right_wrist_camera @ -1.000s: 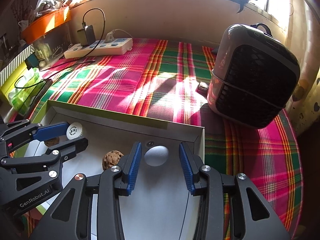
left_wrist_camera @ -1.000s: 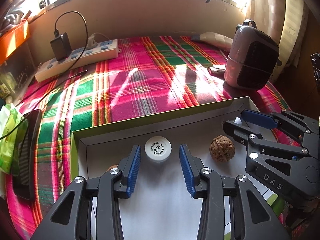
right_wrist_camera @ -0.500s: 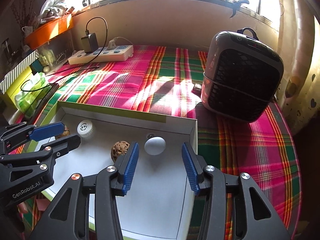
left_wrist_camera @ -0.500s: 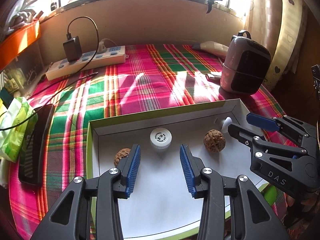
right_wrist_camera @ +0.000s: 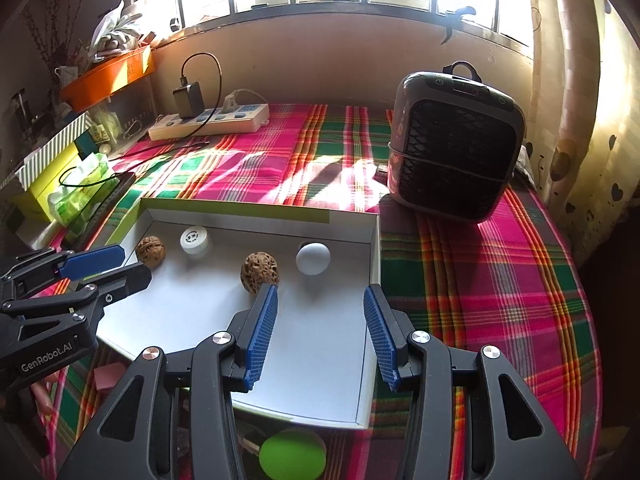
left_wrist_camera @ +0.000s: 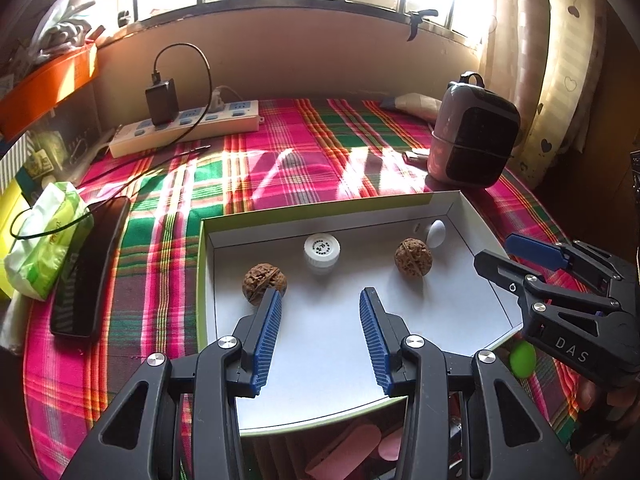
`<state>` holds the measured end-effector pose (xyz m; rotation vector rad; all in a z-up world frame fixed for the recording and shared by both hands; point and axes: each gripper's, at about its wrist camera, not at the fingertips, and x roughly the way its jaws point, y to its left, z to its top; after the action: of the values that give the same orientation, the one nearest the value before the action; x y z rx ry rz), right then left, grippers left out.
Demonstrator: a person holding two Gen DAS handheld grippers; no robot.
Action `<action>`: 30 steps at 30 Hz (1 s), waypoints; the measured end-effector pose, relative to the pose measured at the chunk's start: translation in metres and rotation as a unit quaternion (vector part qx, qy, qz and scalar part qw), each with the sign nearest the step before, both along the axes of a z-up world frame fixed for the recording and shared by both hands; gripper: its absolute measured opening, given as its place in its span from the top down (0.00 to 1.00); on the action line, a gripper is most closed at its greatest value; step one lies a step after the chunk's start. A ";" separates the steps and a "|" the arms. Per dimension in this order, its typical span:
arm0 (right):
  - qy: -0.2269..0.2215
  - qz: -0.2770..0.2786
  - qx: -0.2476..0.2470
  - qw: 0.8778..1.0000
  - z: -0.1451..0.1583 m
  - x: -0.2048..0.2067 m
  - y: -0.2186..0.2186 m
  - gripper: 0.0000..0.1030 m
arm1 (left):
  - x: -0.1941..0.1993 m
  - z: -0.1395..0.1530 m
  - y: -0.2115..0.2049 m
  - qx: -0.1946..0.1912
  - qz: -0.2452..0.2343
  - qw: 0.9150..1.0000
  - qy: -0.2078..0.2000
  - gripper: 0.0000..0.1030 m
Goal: Organize objects
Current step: 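Withdraw both tools from the box lid, then lower the right gripper onto the black round device and grasp it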
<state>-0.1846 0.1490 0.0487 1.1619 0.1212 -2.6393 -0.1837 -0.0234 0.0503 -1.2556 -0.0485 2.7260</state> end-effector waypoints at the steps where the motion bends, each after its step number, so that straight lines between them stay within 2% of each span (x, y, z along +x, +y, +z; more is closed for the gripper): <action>1: 0.001 0.000 -0.002 1.000 0.000 0.003 0.001 0.55 | 0.003 0.001 -0.001 0.001 0.001 1.000 0.002 0.62; 11: 0.009 0.010 -0.033 0.999 0.005 0.044 0.005 0.55 | 0.039 0.007 -0.013 0.014 0.014 1.000 0.022 0.62; 18: 0.016 0.054 -0.031 0.998 0.003 0.082 -0.008 0.55 | 0.063 0.001 -0.022 0.029 0.020 0.999 0.022 0.62; 22: 0.004 0.071 -0.052 0.996 -0.001 0.096 -0.012 0.54 | 0.074 -0.002 -0.028 0.038 0.020 0.999 0.019 0.62; 25: -0.007 0.085 -0.061 0.994 -0.008 0.105 -0.017 0.48 | 0.082 -0.003 -0.030 0.039 0.022 0.999 0.021 0.62; 30: -0.023 0.104 -0.069 0.992 -0.019 0.115 -0.027 0.47 | 0.092 -0.008 -0.035 0.050 0.028 0.998 0.018 0.62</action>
<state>-0.0693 0.1224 0.0300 1.0995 0.0483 -2.3977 -0.0919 -0.0582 0.0422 -1.1945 -0.2158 2.7544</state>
